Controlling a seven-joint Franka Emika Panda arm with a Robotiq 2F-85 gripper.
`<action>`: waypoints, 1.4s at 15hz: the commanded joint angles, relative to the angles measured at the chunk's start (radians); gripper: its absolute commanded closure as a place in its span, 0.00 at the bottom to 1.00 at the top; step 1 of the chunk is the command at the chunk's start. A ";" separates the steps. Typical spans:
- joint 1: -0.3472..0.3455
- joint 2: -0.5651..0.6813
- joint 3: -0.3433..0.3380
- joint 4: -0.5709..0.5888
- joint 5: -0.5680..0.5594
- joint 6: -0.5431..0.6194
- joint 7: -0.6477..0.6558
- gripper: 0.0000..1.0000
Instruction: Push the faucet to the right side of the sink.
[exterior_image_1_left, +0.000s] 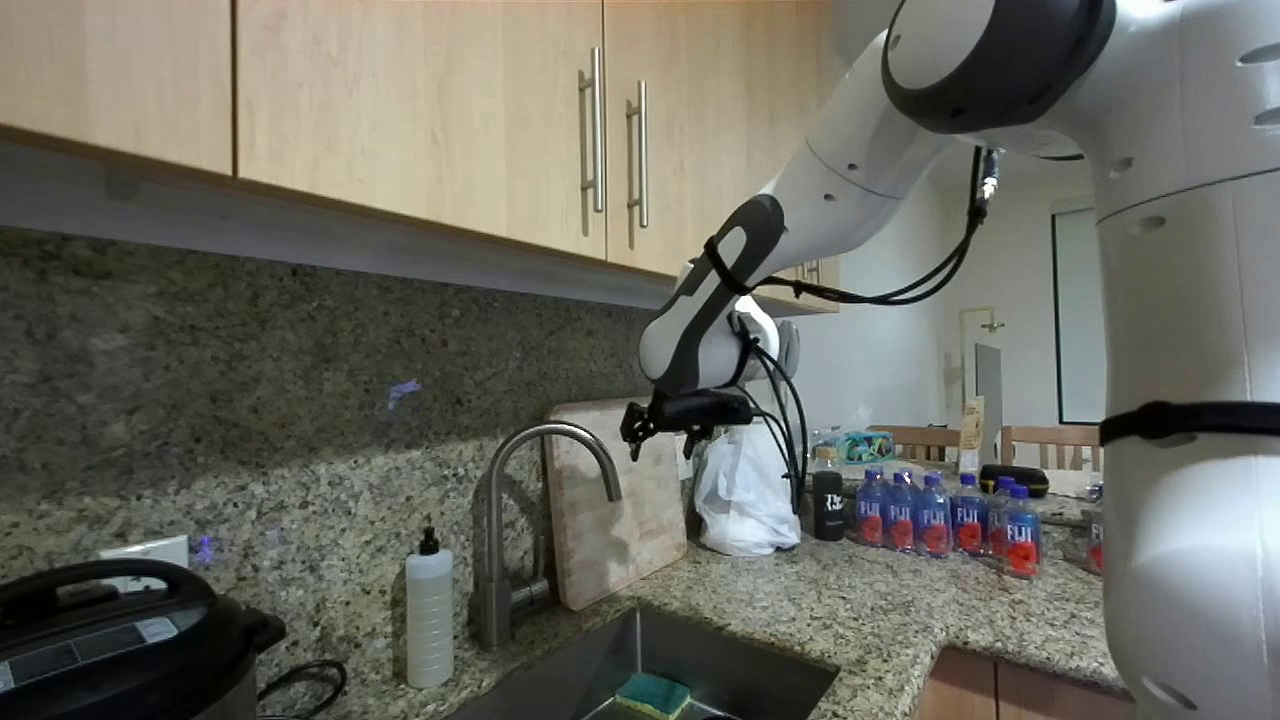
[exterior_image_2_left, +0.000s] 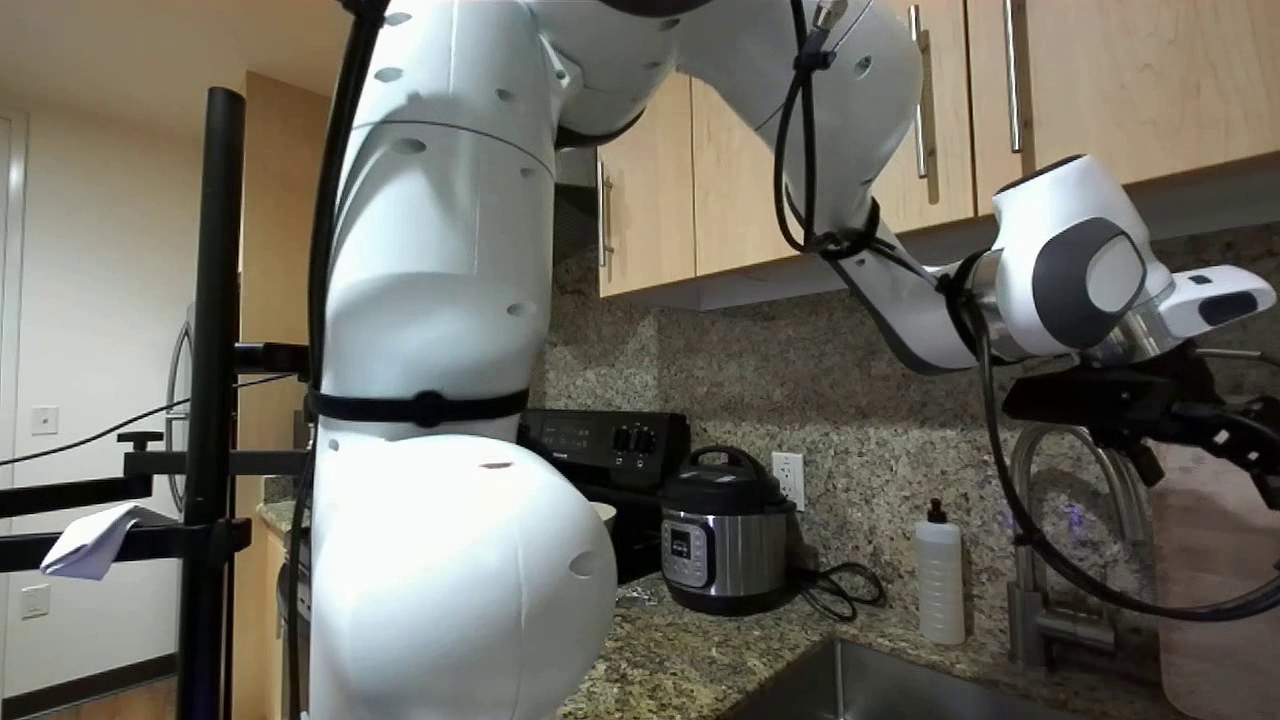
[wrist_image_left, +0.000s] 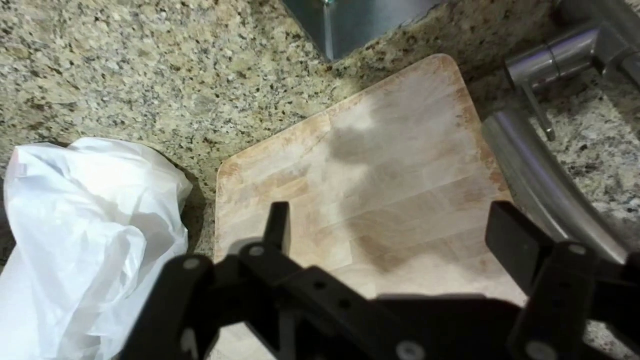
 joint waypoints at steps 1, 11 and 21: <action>0.002 -0.114 -0.001 -0.154 -0.044 0.059 0.007 0.00; 0.019 -0.133 0.070 -0.179 -0.179 0.063 0.031 0.00; 0.025 -0.021 0.095 -0.033 -0.229 0.006 0.067 0.37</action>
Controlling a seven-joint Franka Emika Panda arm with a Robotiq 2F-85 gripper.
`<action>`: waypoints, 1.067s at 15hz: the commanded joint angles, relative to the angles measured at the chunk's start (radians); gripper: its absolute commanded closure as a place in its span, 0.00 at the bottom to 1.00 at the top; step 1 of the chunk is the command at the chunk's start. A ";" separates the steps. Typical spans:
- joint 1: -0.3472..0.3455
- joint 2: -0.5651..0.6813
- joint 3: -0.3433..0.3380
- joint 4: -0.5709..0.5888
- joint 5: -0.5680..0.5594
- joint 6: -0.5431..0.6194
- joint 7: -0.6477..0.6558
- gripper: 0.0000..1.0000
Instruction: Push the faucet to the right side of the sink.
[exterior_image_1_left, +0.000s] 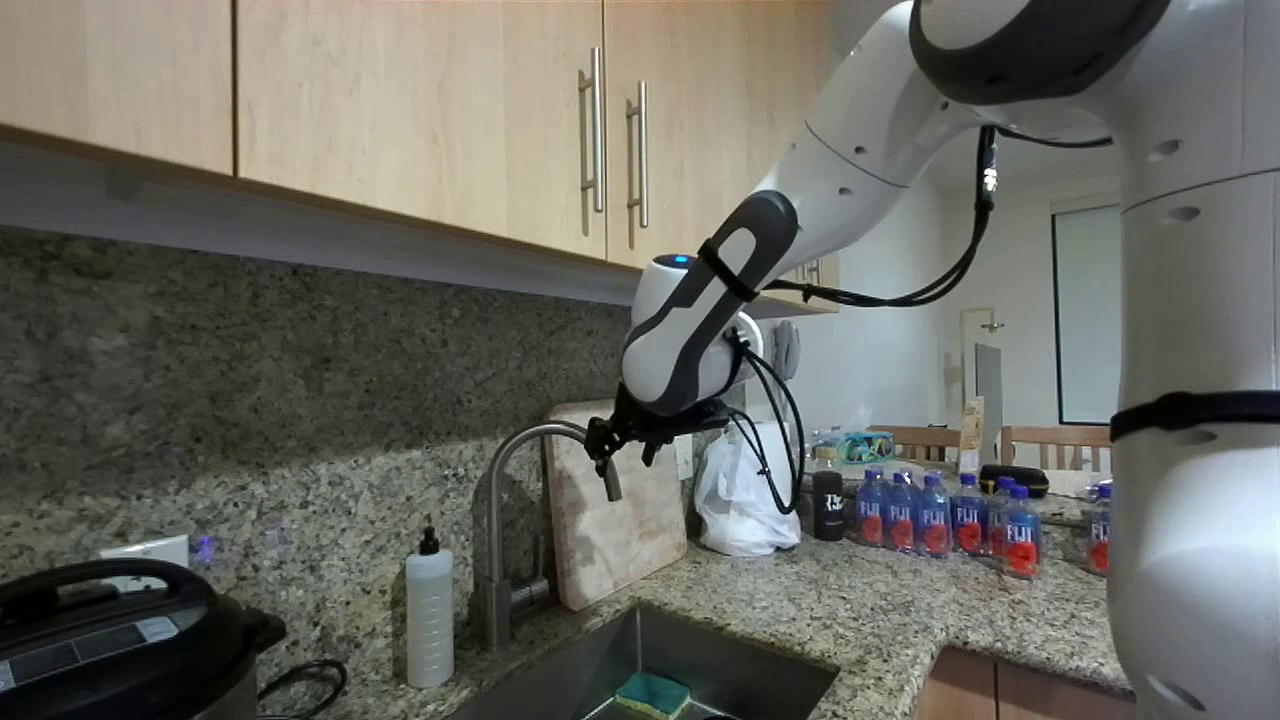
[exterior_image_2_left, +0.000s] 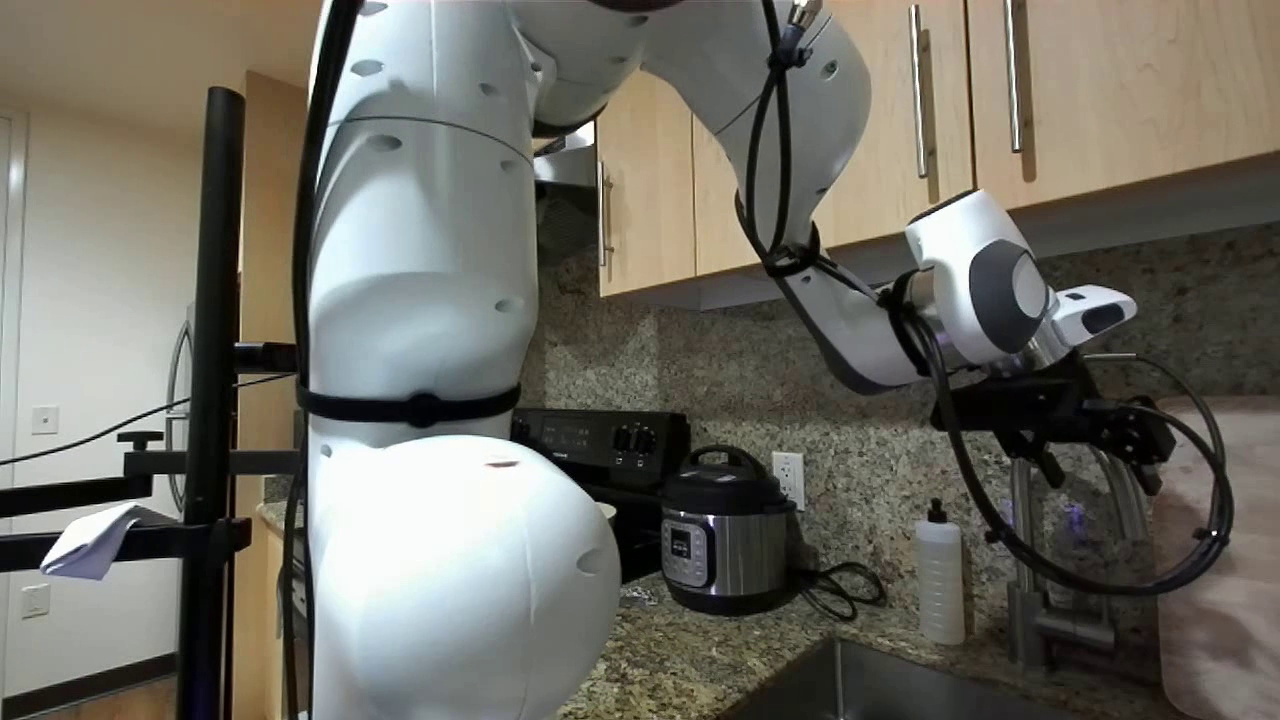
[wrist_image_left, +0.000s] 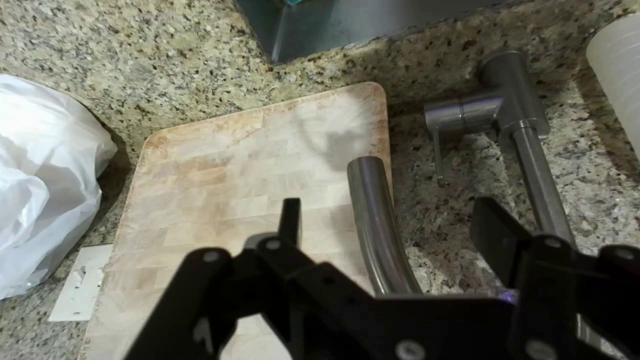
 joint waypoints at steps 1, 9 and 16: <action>0.003 0.032 0.006 0.049 -0.031 -0.037 0.036 0.43; 0.018 0.030 0.020 0.059 -0.013 -0.069 0.012 0.95; 0.017 0.068 0.013 0.107 0.007 -0.085 0.007 1.00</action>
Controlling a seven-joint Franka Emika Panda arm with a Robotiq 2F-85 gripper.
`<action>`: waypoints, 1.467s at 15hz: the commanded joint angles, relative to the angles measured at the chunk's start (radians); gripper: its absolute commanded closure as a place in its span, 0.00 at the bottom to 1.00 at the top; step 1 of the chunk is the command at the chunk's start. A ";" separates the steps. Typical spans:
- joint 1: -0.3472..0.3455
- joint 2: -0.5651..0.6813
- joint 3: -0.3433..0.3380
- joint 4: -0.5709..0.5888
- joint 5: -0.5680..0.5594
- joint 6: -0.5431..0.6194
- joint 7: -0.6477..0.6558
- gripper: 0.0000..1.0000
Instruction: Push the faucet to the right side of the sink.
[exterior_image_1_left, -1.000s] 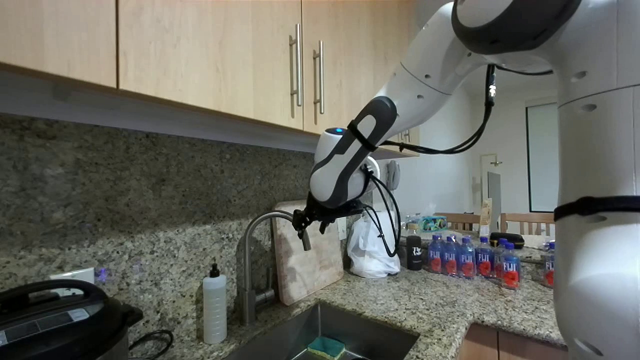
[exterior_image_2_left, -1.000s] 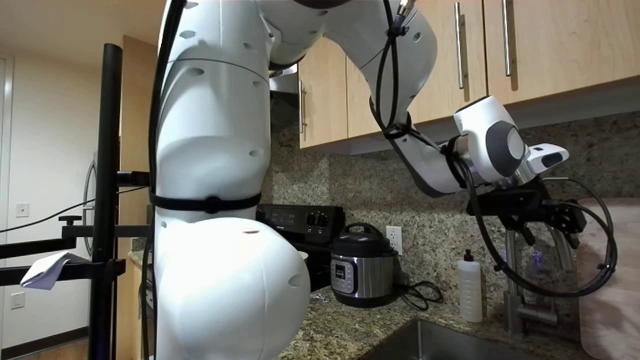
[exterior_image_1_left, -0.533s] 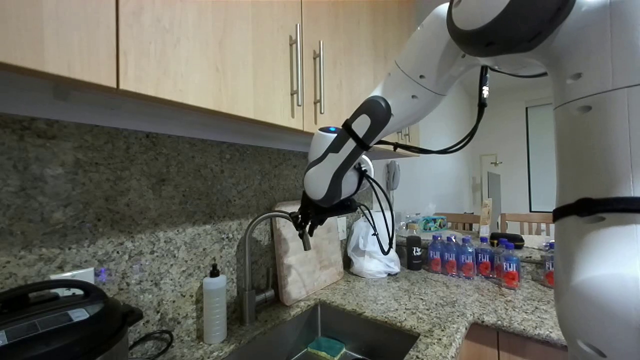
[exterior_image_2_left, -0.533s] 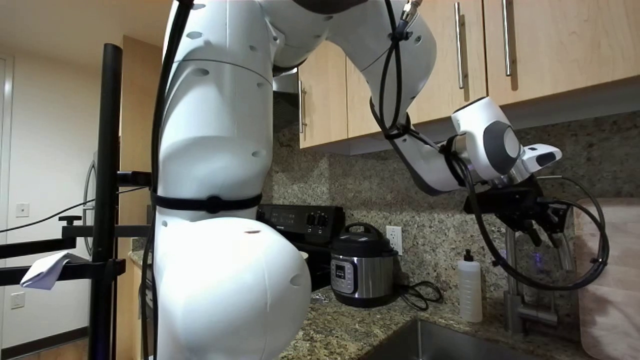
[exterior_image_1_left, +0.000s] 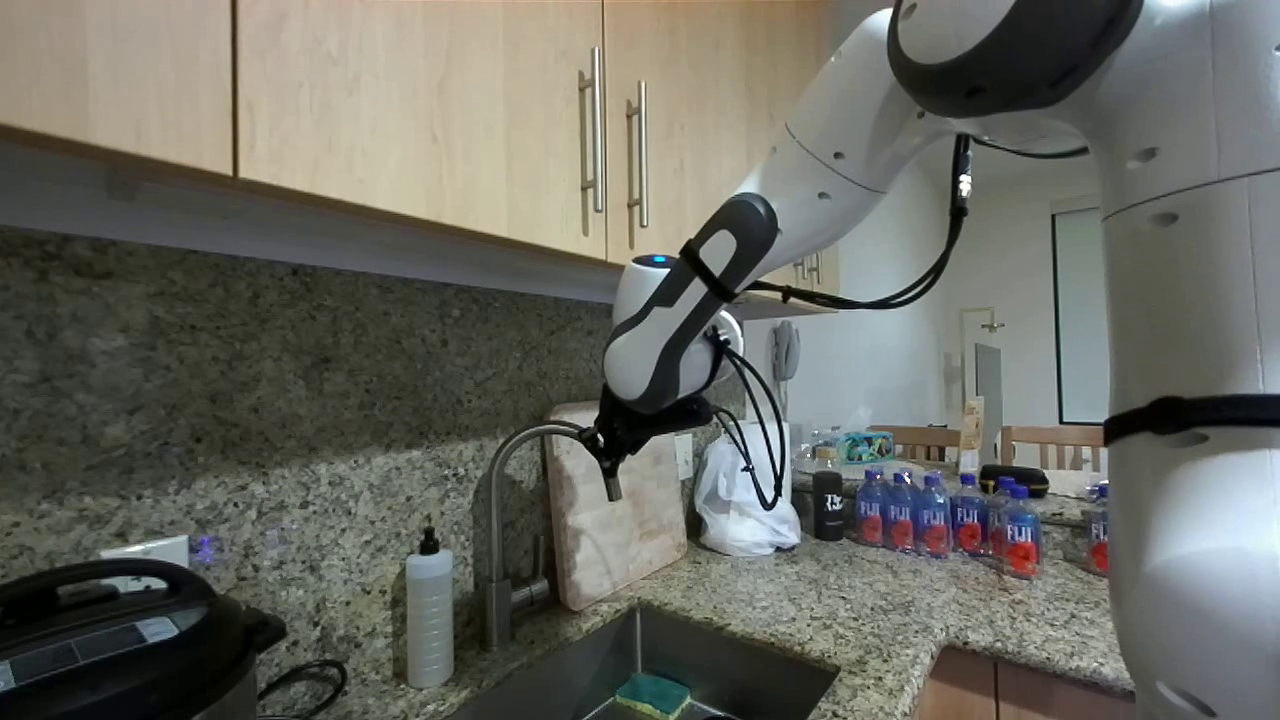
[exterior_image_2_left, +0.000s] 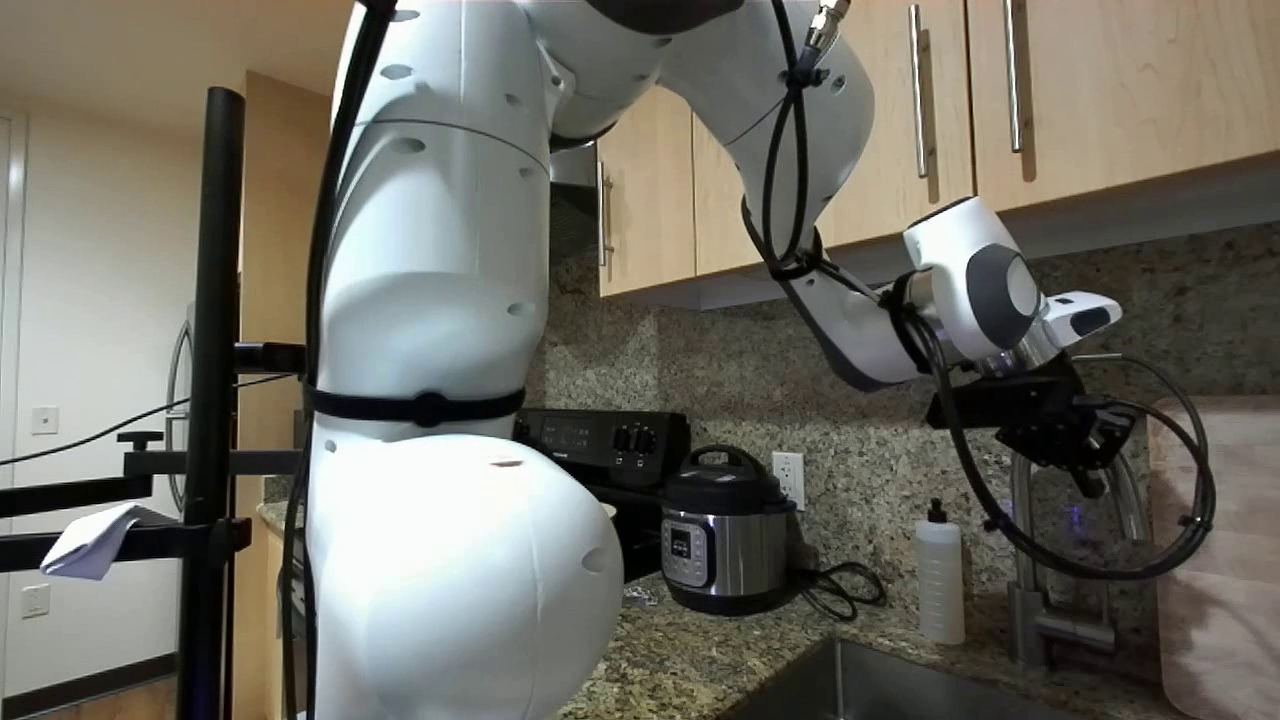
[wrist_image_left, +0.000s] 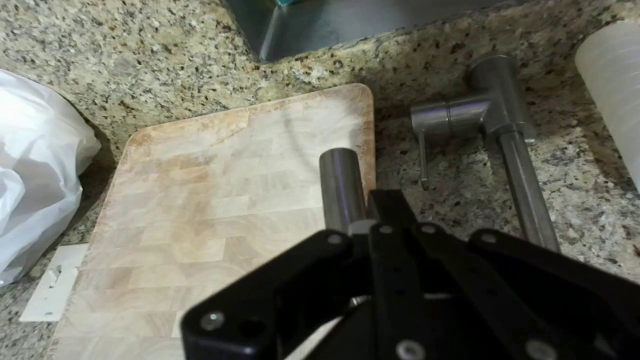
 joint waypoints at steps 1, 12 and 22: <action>-0.001 0.031 -0.001 0.053 0.009 -0.037 0.006 1.00; -0.010 0.084 -0.031 0.142 -0.047 -0.085 0.088 1.00; 0.066 0.107 -0.146 0.101 -0.566 0.115 0.585 1.00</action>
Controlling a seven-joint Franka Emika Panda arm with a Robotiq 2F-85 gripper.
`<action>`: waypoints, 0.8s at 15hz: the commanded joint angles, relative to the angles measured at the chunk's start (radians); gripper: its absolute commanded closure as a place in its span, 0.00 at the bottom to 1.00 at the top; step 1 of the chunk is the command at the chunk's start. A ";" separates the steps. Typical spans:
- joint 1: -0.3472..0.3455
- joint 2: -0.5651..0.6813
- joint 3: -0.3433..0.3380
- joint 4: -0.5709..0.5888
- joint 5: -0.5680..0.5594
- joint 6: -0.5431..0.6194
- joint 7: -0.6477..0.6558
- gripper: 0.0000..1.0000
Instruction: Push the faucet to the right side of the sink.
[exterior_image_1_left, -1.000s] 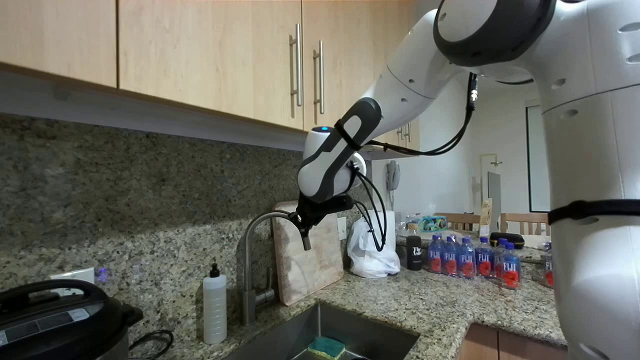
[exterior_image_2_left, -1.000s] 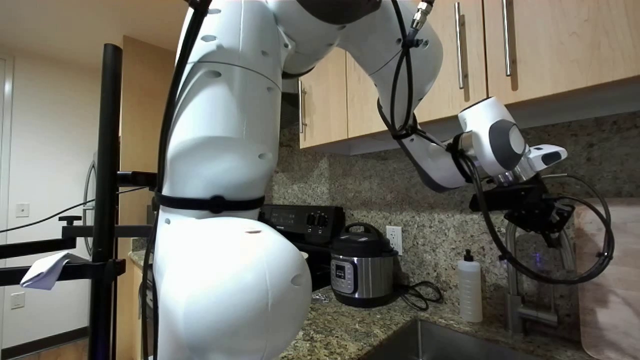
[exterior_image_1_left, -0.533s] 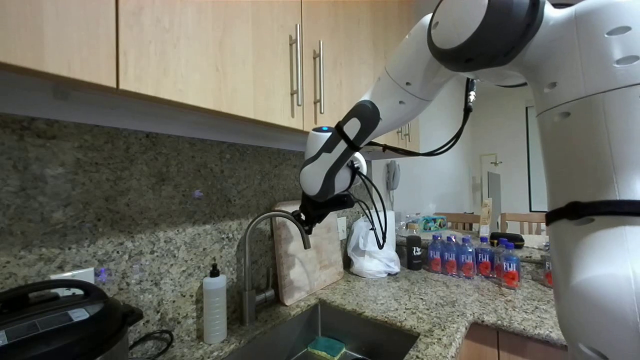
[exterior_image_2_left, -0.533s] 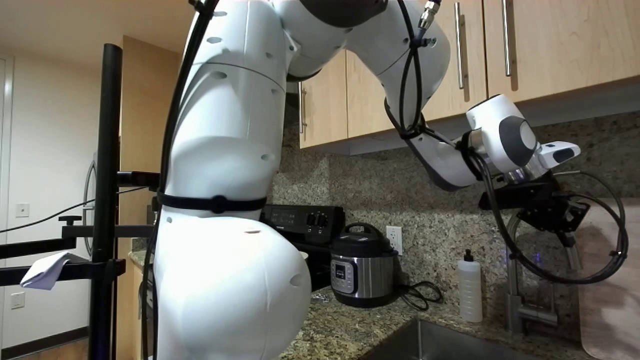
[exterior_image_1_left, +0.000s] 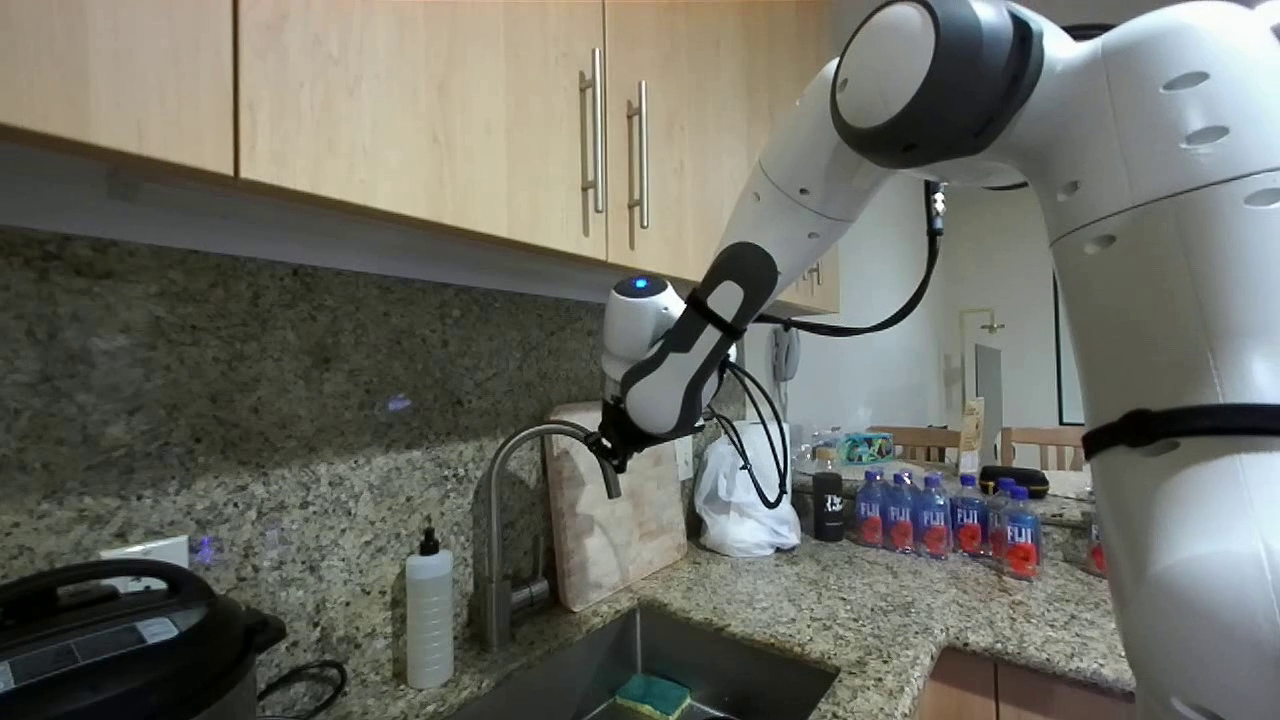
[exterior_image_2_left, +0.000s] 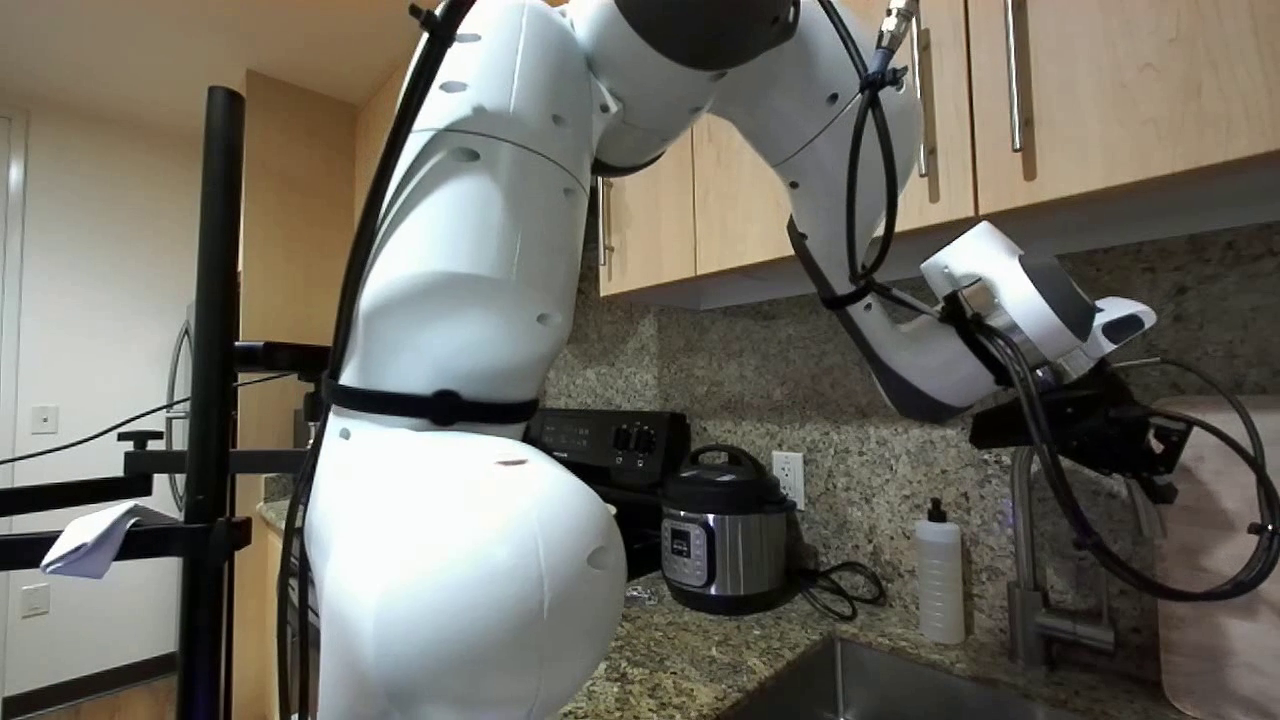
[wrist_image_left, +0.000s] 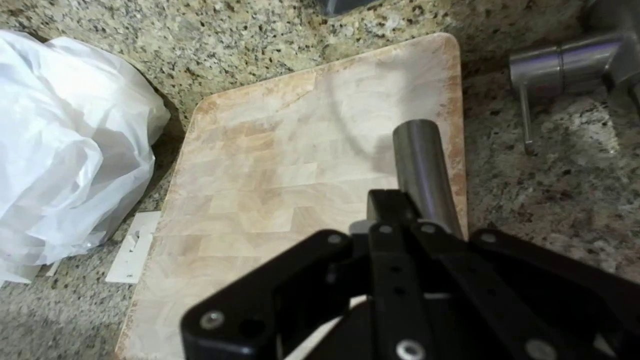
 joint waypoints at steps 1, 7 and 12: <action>0.073 -0.033 -0.104 -0.025 -0.256 0.101 0.271 1.00; 0.181 -0.206 -0.213 -0.036 -0.727 0.035 0.753 1.00; 0.209 -0.277 -0.145 -0.209 -0.997 -0.021 1.034 1.00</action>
